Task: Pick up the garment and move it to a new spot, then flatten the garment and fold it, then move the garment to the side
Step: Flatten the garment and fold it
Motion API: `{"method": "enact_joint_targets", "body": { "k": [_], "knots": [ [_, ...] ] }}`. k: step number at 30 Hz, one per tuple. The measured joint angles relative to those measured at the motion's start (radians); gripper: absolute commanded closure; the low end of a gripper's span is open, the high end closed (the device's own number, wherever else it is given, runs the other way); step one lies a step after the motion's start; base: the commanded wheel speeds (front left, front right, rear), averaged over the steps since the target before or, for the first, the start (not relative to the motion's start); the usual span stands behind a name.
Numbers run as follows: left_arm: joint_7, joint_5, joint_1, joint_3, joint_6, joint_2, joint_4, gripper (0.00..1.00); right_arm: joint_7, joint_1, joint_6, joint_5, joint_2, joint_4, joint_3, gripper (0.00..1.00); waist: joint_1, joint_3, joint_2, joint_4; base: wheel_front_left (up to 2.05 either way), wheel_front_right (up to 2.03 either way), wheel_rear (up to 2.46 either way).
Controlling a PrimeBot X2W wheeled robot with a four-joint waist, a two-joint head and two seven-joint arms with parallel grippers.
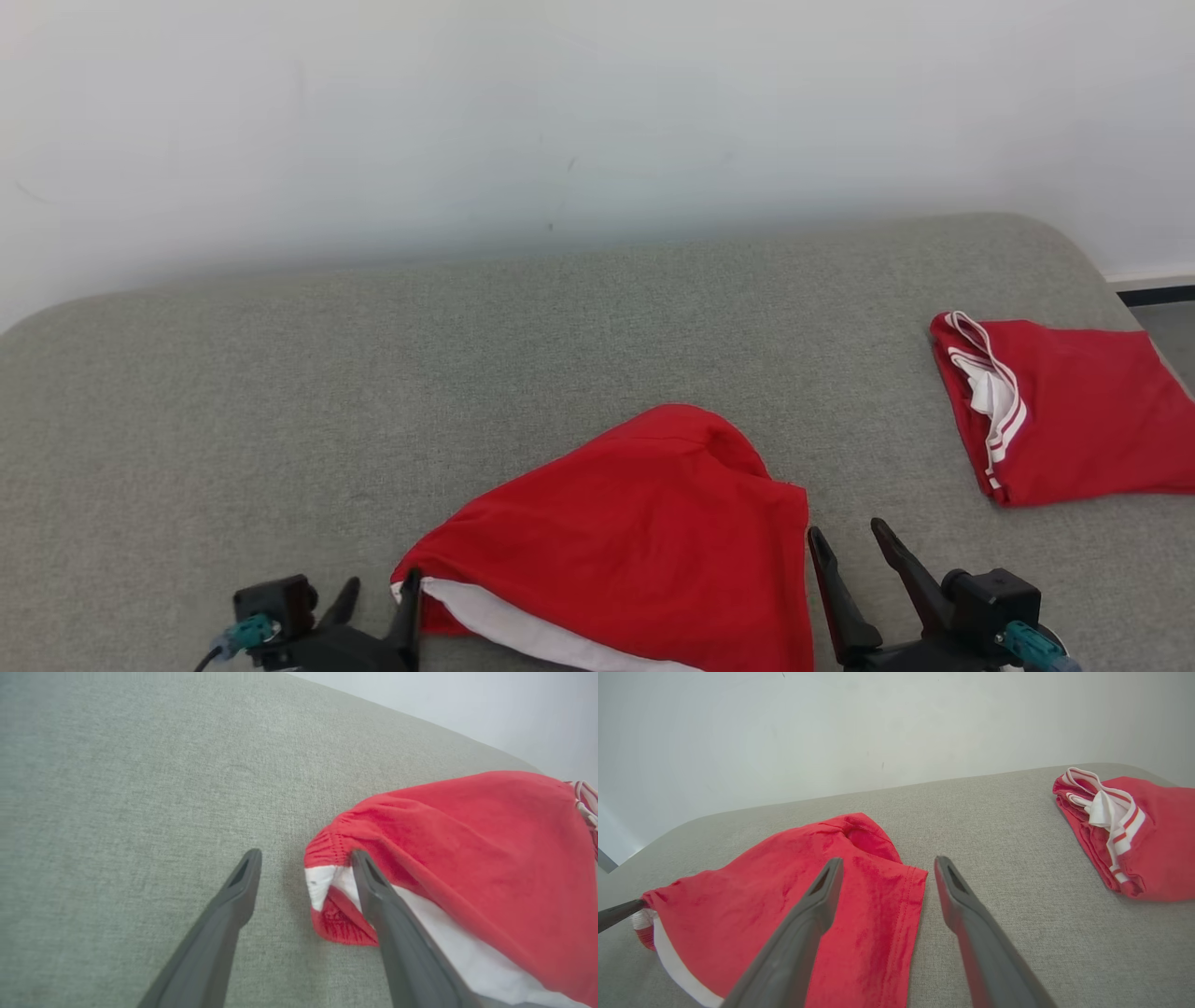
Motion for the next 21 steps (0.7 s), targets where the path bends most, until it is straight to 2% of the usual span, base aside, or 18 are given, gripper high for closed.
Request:
{"method": "enact_joint_targets", "body": {
  "k": [3,8,11,13,15,21],
  "knots": [
    [-0.014,0.033,0.025,0.053,0.006,0.012,-0.038,0.00,0.001,0.003,0.000,0.000,-0.002,-0.004,-0.008,0.00,0.0000,-0.001,0.0000,0.003,0.00,0.00,0.00],
    [-0.017,0.208,0.095,0.273,0.016,0.021,-0.221,0.00,0.005,0.006,0.000,-0.003,-0.002,-0.012,-0.024,0.00,0.0000,-0.002,-0.0001,0.013,0.00,0.00,0.00],
    [-0.017,0.320,0.173,0.387,0.010,-0.006,-0.327,0.00,0.006,0.007,0.000,-0.007,-0.001,-0.015,-0.032,0.00,0.0000,-0.004,0.0000,0.021,0.00,0.00,0.00],
    [-0.017,0.413,0.235,0.485,0.003,-0.047,-0.421,0.00,0.006,0.008,0.000,-0.009,-0.001,-0.016,-0.037,0.00,0.0000,-0.009,0.0000,0.028,0.00,0.00,0.00],
    [-0.017,0.467,0.273,0.544,-0.011,-0.069,-0.463,0.00,0.007,0.010,0.000,-0.009,-0.001,-0.016,-0.039,0.00,0.0001,-0.013,0.0000,0.033,0.00,0.00,0.00],
    [-0.017,0.607,0.355,0.647,-0.055,-0.130,-0.543,0.00,0.013,0.010,0.000,-0.010,-0.002,-0.017,-0.045,0.00,0.0000,-0.024,0.0000,0.044,0.00,0.00,0.00]
  ]
}}
